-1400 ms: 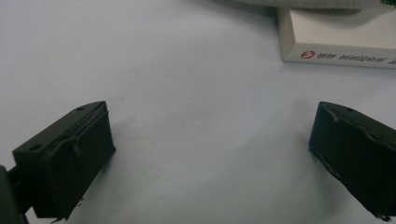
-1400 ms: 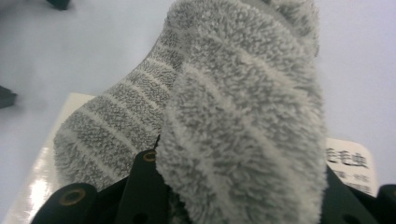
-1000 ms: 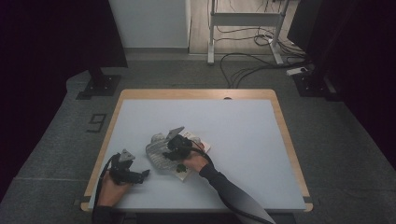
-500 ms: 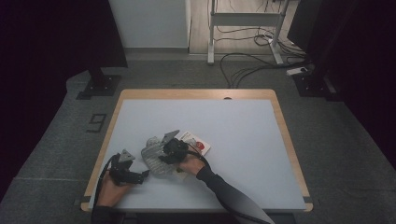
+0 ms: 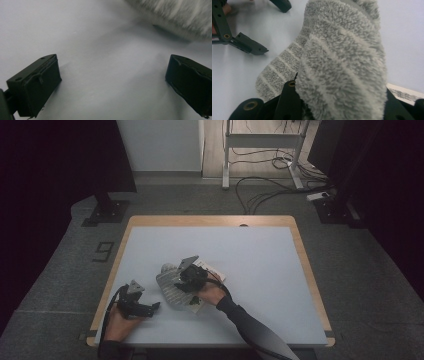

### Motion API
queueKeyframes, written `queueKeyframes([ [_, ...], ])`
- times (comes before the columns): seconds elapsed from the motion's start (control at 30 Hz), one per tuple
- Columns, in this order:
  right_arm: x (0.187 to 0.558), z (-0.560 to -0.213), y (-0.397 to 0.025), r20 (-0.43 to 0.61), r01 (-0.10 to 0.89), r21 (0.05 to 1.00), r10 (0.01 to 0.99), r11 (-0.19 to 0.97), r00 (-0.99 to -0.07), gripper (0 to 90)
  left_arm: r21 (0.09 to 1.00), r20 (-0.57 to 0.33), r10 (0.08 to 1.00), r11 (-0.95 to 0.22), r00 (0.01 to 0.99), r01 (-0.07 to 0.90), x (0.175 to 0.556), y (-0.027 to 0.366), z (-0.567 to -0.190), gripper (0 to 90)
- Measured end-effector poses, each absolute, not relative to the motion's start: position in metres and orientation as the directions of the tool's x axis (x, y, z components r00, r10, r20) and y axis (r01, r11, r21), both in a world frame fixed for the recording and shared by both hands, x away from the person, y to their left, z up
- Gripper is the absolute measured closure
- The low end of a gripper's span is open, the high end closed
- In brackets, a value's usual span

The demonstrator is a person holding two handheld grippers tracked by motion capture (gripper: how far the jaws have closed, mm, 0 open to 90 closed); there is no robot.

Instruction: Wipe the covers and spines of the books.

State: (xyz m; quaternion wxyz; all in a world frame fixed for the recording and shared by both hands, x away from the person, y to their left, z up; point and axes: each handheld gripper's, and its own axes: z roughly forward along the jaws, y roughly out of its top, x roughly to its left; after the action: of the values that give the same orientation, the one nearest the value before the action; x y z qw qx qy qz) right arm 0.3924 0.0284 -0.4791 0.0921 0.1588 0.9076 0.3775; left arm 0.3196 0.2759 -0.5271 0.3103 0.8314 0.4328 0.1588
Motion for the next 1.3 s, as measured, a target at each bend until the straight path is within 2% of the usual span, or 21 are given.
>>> queueKeyframes([
  [0.5,0.399,-0.457,-0.027,-0.051,0.286,0.728,0.465,0.623,-0.884,63.3,0.654,-0.005,0.819,-0.432,0.574,0.621,0.32,0.276,-0.527,0.0],
  [1.3,0.4,-0.445,-0.135,-0.051,0.403,0.738,0.641,0.541,-0.766,63.3,0.654,-0.005,0.819,-0.431,0.573,0.622,0.32,0.276,-0.527,0.0],
])
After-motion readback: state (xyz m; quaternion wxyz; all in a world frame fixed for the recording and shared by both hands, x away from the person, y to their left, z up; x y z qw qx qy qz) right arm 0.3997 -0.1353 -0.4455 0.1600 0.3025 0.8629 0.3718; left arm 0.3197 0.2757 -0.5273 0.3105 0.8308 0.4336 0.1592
